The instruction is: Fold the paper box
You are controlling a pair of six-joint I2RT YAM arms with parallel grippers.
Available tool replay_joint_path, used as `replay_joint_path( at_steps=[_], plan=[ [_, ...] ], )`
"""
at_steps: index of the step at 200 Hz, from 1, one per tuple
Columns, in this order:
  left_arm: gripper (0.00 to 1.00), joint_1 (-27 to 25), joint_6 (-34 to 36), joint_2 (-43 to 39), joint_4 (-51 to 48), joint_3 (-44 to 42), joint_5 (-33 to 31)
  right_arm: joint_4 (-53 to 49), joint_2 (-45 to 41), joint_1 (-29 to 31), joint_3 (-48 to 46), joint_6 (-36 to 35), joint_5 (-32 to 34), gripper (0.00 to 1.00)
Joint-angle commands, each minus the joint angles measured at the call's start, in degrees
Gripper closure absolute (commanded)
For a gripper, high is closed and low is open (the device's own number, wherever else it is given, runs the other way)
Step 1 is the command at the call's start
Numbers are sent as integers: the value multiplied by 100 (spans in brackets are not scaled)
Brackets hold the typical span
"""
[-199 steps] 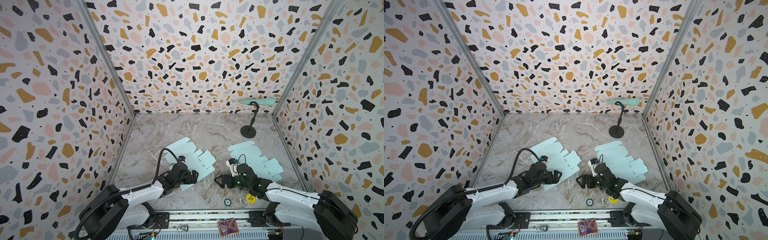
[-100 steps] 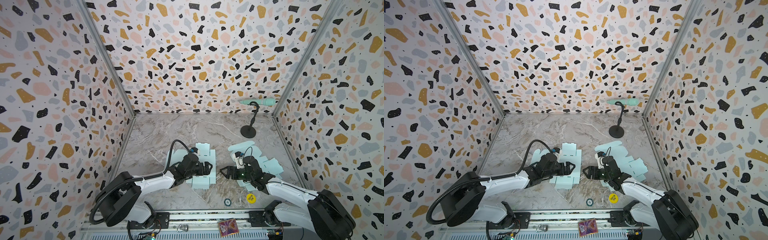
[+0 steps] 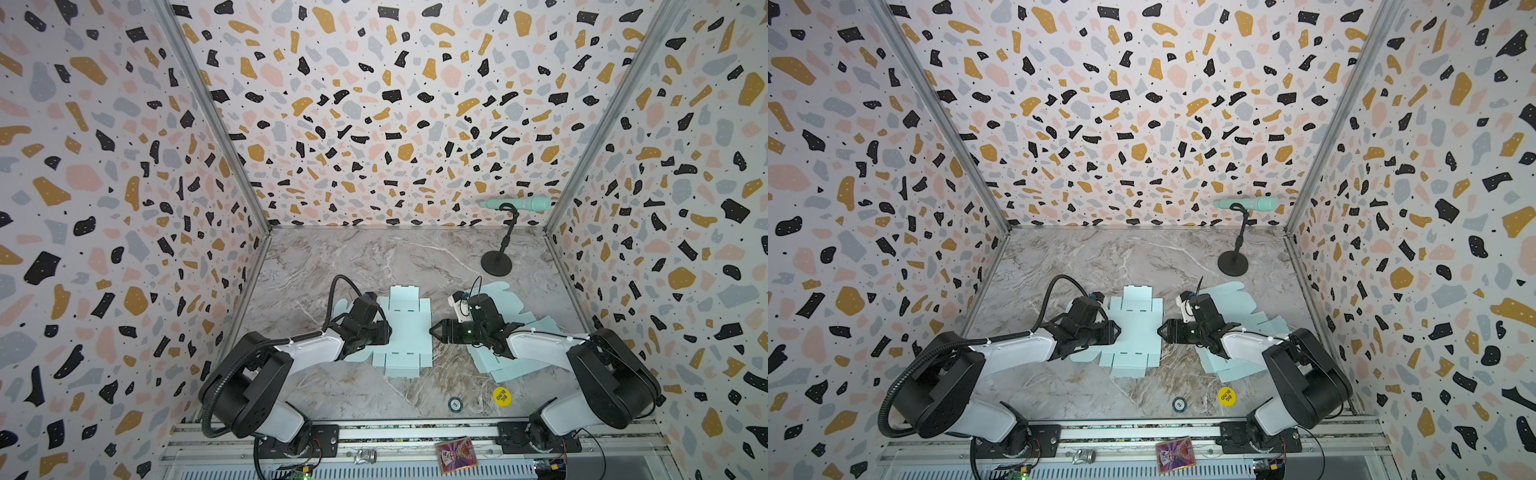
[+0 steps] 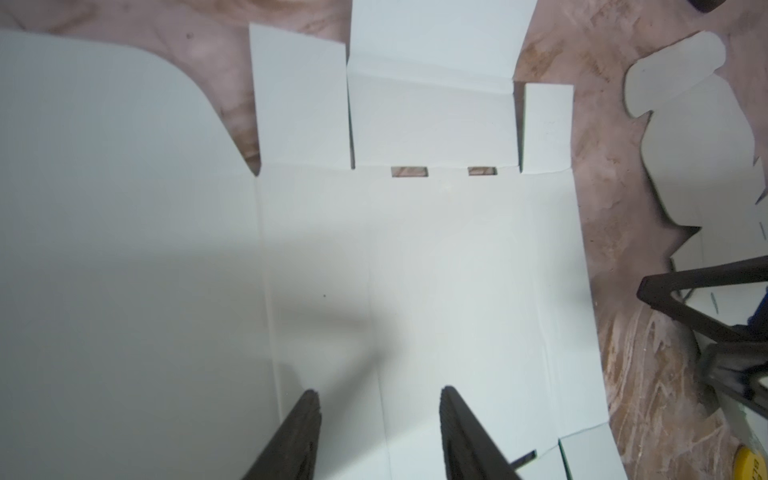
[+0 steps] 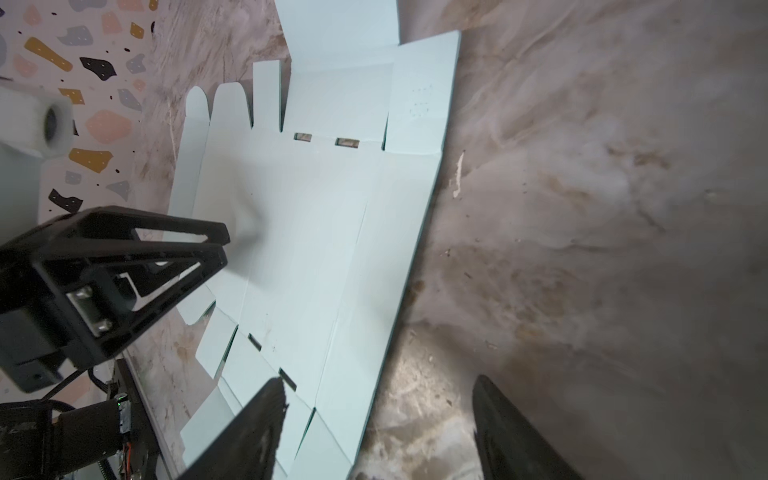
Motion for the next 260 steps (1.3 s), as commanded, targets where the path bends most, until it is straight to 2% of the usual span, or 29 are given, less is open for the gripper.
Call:
replay_joint_path(
  at_steps=[1, 38, 84, 150, 179, 214, 234, 260],
  plan=[
    [53, 22, 66, 138, 206, -209, 138, 115, 143, -19, 198, -41, -145, 31],
    [54, 24, -70, 151, 433, -451, 162, 396, 486, -23, 262, 114, -407, 33],
    [55, 20, -185, 115, 616, -644, 193, 939, 658, -15, 177, 428, -748, 47],
    [55, 16, -253, 43, 717, -731, 220, 1826, 815, -15, -50, 977, -1160, 59],
    [54, 15, -273, 26, 762, -784, 228, 2589, 916, -23, -284, 1450, -1380, 60],
    [54, 15, -287, -67, 770, -855, 202, 3471, 1132, -24, -559, 2011, -1530, 56],
    [54, 9, -308, -111, 807, -897, 199, 3392, 1156, -22, -575, 1966, -1440, 56],
    [55, 12, -324, -155, 823, -934, 196, 2818, 920, -15, -520, 1650, -1112, 62]
  ],
)
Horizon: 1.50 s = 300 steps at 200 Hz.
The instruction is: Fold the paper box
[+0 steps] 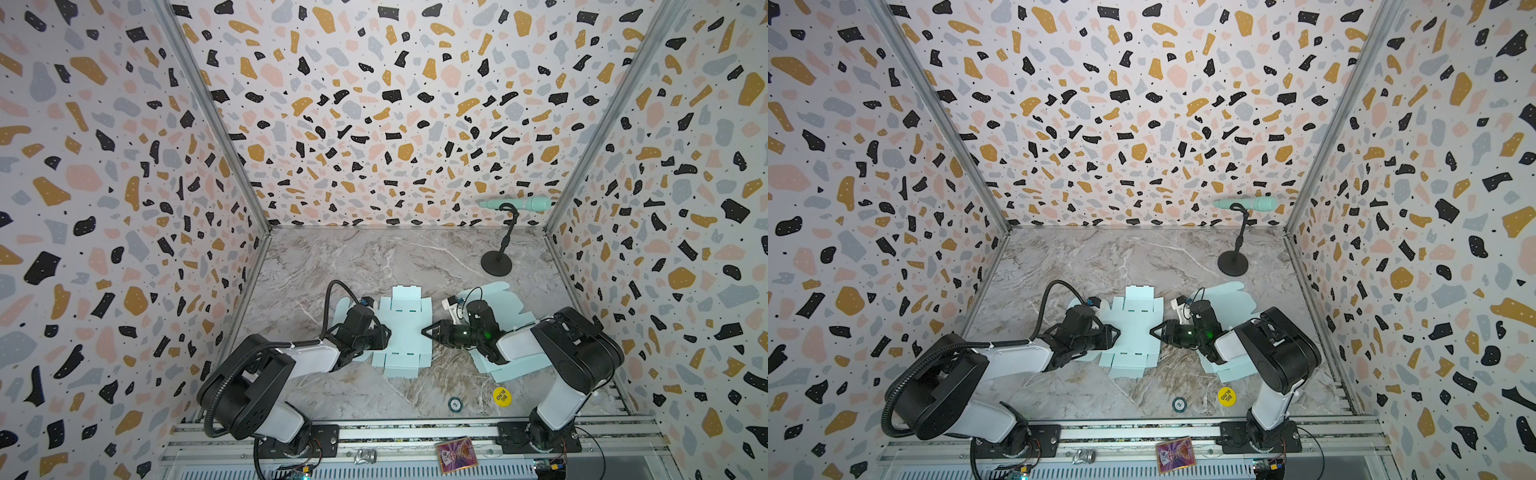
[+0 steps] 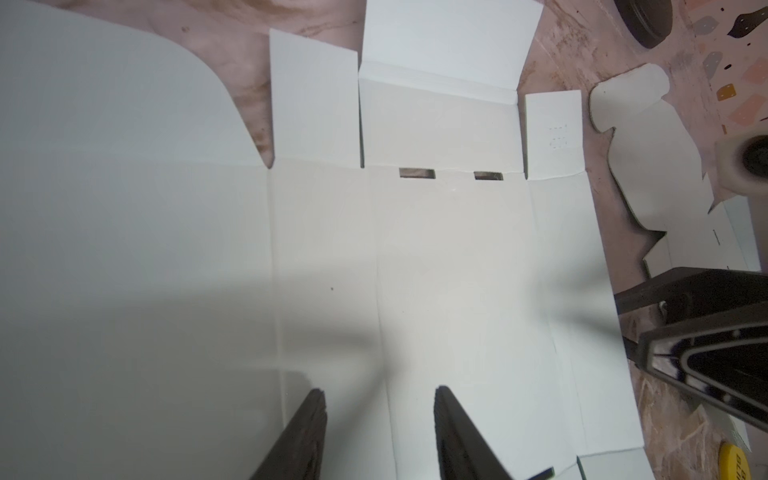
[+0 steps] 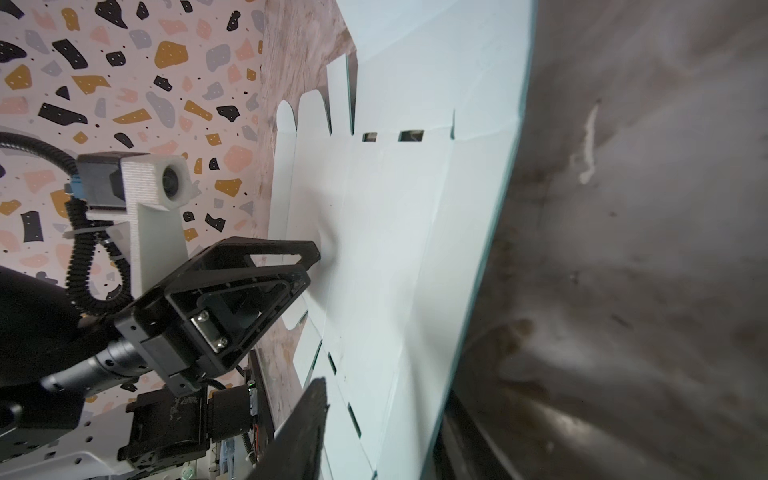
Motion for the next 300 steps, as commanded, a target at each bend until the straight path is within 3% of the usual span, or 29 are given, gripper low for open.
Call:
replay_joint_path(
  at_steps=[1, 34, 91, 116, 165, 193, 206, 225, 258, 281, 300],
  plan=[
    [55, -10, -89, -2, -442, -206, 73, -248, -285, 26, 62, -180, 236, 63],
    [55, -31, -68, -7, -382, -233, 120, -976, -387, 45, 341, -670, 511, 74],
    [56, -210, -172, 48, -249, -268, 142, -782, -78, 114, 588, -572, 397, 76],
    [57, -236, -203, 61, -109, -286, 142, -927, -125, 121, 632, -656, 476, 86],
    [57, -300, -219, 3, -112, -276, 257, -2628, -504, 283, 1098, -1750, 1472, 97],
    [57, -283, -266, -505, -158, -222, 456, -3698, -649, 386, 1496, -2479, 2244, 100],
    [61, -273, -259, -751, -239, -55, 514, -4232, -707, 503, 1752, -2834, 2746, 100],
    [76, -242, -315, -827, -110, 212, 642, -4806, -661, 704, 2147, -3234, 3382, 100],
    [92, 17, -548, -347, 460, 574, 871, -5453, -419, 937, 2723, -3665, 4271, 100],
    [100, 245, -791, -76, 996, 685, 1003, -5708, -226, 1075, 3025, -3877, 4706, 100],
    [100, 492, -862, 164, 1256, 852, 1206, -5778, -84, 1150, 3155, -4069, 4903, 99]
  ],
)
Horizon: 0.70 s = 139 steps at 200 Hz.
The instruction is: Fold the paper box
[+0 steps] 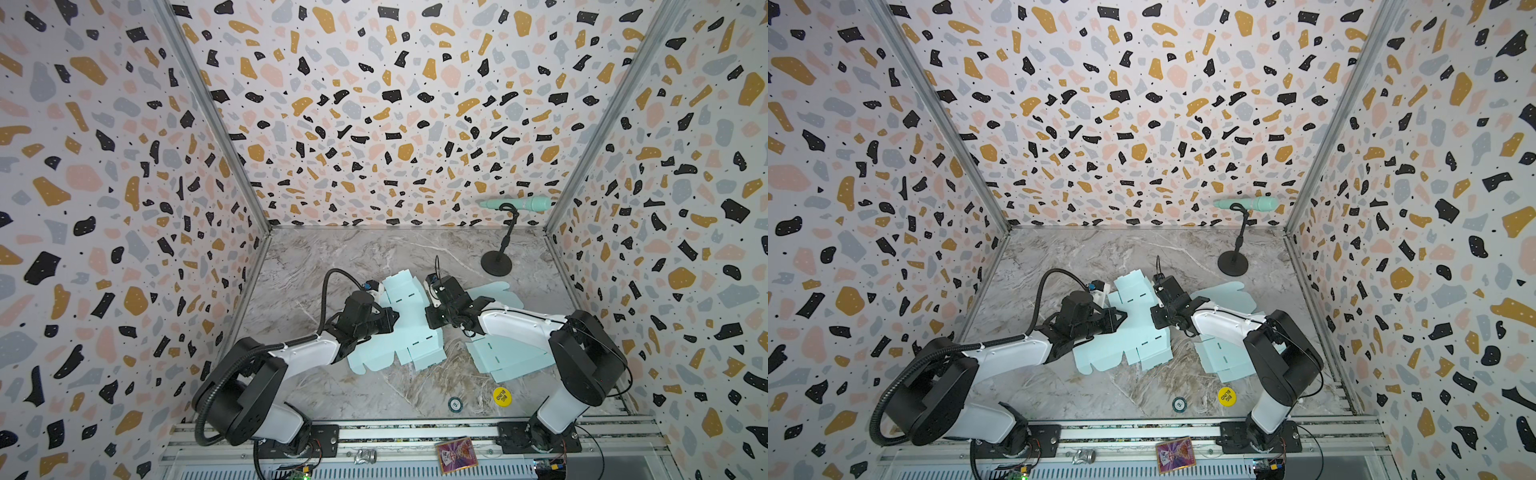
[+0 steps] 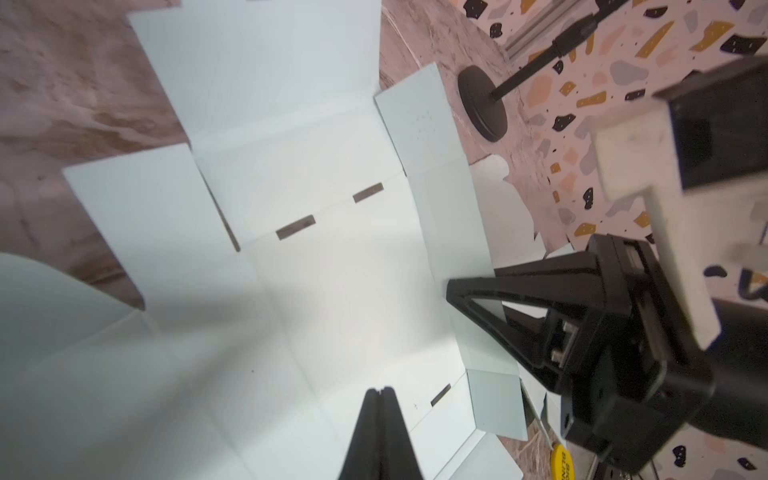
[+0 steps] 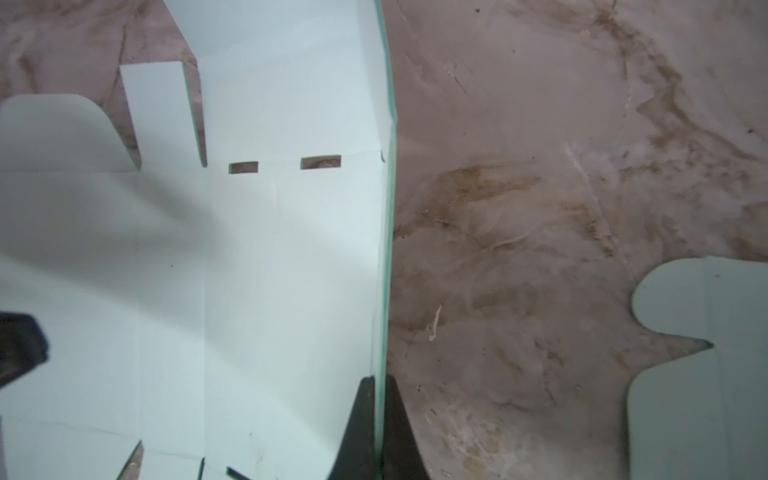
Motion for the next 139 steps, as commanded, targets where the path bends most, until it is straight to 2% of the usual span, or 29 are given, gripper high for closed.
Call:
replay_joint_path(
  at_steps=[1, 21, 72, 115, 139],
  plan=[
    [100, 267, -194, 235, 632, 256, 323, -570, 178, 90, 215, -511, 721, 99],
    [100, 435, -135, 480, 649, 534, 333, -421, 280, 91, 230, -829, 744, 99],
    [100, 661, -160, 1290, 868, 1248, 480, 138, 164, 91, 148, -1788, 281, 93],
    [100, 670, -232, 1662, 919, 1680, 402, 250, 173, 188, 128, -2119, 185, 92],
    [100, 670, -236, 1767, 919, 1759, 362, 323, 166, 242, 89, -2255, 183, 94]
  ],
)
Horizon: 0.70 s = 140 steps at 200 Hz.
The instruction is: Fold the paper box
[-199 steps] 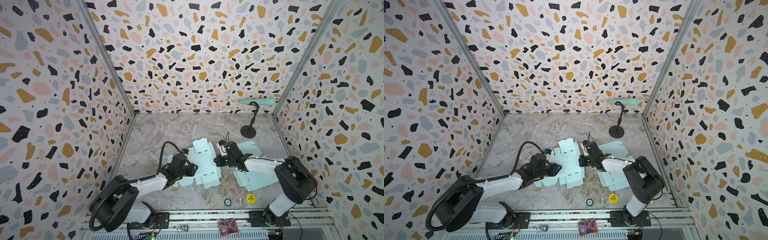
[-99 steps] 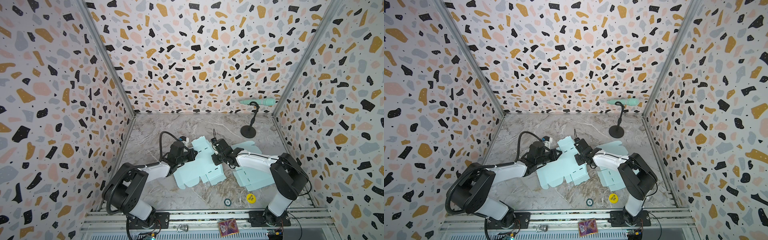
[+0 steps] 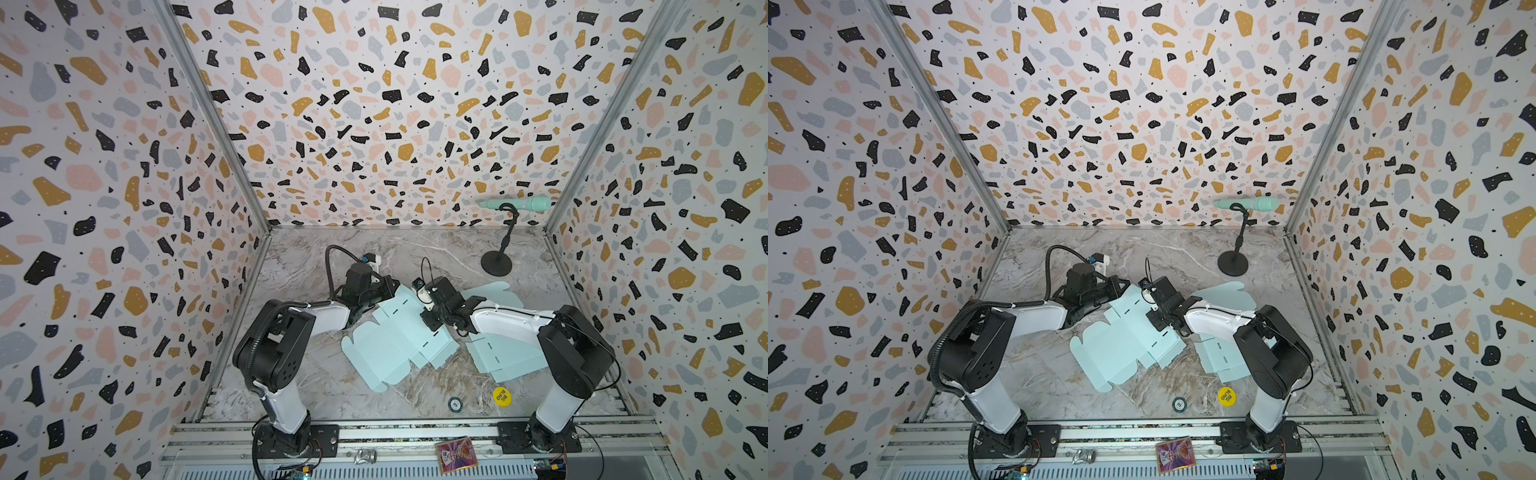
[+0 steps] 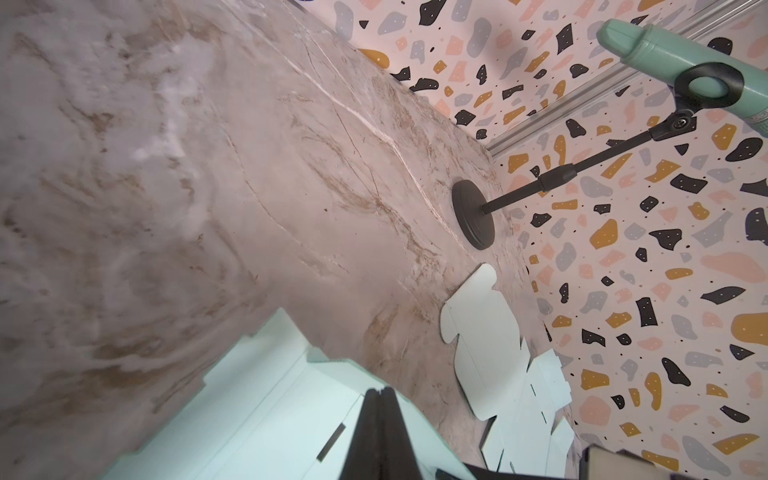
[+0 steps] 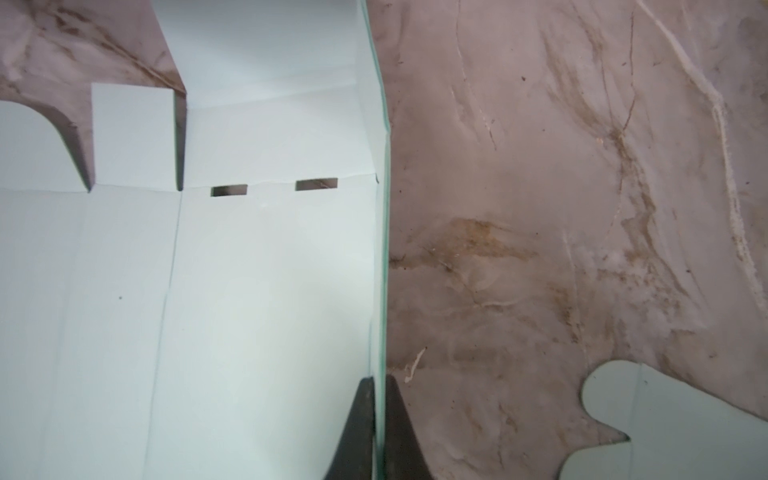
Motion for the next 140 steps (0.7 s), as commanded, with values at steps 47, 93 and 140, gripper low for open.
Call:
replay_joint_path(
  at_steps=[47, 93, 140],
  plan=[
    [100, 37, -20, -20, 247, -41, -60, 445, -330, 428, -223, -947, 689, 100],
    [100, 130, 217, -546, 31, -390, -84, 1213, -788, 830, -581, -1958, 1430, 100],
    [100, 211, 420, -1040, -233, -643, 20, 1785, -924, 1012, -763, -2759, 2078, 100]
  ],
)
